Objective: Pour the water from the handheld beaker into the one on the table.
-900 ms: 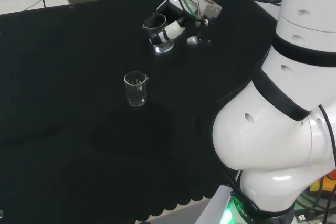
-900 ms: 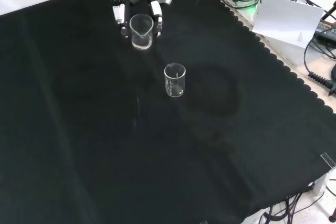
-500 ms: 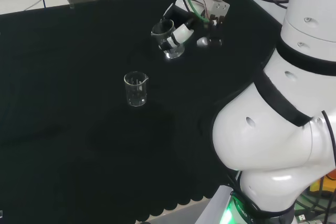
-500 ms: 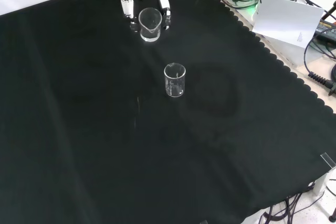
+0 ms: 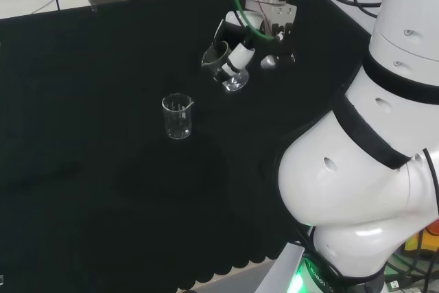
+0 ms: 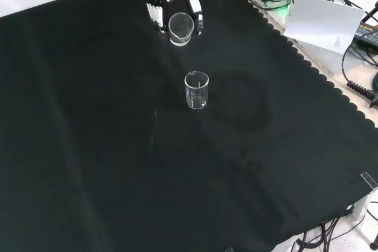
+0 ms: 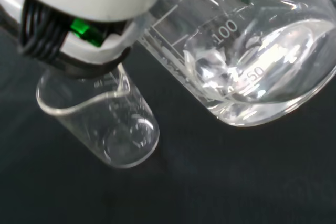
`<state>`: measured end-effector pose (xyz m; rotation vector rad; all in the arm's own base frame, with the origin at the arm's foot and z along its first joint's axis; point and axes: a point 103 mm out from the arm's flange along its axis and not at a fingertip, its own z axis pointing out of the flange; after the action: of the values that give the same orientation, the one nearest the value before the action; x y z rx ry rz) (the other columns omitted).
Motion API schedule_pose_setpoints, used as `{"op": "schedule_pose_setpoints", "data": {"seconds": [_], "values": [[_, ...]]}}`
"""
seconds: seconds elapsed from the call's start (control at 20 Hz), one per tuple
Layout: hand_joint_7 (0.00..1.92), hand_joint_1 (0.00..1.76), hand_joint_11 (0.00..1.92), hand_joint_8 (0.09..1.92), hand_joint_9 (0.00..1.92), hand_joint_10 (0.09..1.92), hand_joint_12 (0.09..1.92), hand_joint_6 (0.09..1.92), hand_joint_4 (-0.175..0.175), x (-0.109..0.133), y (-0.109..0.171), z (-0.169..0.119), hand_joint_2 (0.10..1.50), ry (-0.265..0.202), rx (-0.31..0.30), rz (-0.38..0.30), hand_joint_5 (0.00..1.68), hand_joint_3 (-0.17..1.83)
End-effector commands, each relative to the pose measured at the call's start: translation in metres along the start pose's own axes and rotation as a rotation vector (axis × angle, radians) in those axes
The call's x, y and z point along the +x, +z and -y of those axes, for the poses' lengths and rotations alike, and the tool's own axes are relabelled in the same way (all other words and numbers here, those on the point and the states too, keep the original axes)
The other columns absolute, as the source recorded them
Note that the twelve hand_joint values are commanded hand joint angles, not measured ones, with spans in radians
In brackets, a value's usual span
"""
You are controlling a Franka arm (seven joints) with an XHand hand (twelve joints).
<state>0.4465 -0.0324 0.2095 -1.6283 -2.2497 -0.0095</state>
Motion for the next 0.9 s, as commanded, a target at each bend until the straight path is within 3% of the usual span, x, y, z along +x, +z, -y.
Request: {"op": "schedule_pose_setpoints", "data": {"seconds": [0.05,0.45,0.9], "values": [[1.59,1.32,1.3,0.09,1.63,0.09,0.75,0.2,-0.175,0.011,0.018,-0.012,0.68,-0.011,0.112,0.084,1.47,0.51],[1.59,1.32,1.3,0.09,1.63,0.09,0.75,0.2,-0.175,0.011,0.032,-0.017,0.68,0.049,0.193,0.146,1.47,0.5],[1.59,1.32,1.31,0.09,1.64,0.09,0.75,0.21,-0.175,0.016,0.031,-0.022,0.69,0.057,0.238,0.201,1.46,0.49]]}}
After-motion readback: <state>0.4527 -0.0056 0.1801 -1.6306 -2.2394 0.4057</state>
